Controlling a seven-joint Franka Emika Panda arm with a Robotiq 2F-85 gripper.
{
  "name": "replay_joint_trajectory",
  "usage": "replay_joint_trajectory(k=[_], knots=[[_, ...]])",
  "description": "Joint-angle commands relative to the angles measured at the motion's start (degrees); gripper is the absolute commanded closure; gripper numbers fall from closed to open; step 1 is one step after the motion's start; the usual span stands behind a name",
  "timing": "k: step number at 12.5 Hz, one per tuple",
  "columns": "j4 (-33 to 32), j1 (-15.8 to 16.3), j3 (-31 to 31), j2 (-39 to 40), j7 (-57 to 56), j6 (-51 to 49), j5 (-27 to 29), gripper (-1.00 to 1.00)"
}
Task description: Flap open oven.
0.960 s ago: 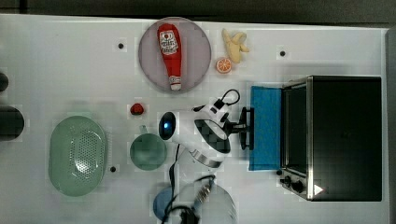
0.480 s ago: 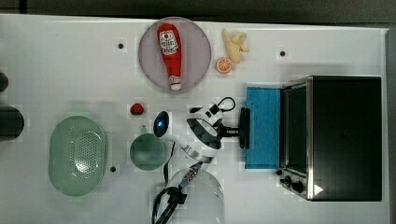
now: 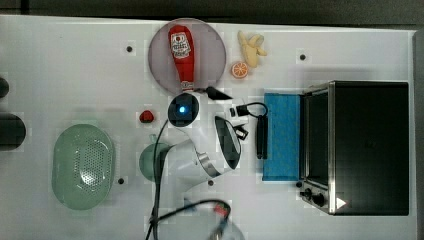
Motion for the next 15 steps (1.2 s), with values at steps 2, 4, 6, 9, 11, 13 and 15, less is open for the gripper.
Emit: replay_joint_trajectory(k=[2,4,6,9,11,13,15], knots=[[1.5,-1.0,0.1,-11.1,2.7,-6.8,9.4,0.65],[1.9,-1.2,0.0,-17.5,2.7,-11.5,13.4,0.65],[2.3,-1.3,-0.5,-23.8,2.6,-16.6,18.1,0.65],[3.1,-1.3,-1.2,-30.7,2.7,-22.6,21.7,0.65],[4.3,-1.3,-1.2,-33.6,2.6,-25.4,21.7,0.65],[6.5,-1.3,-1.1,-35.3,2.7,-31.1,21.7,0.65],[10.1,-1.2,-1.1,-35.6,2.5,-37.2,21.7,0.65]])
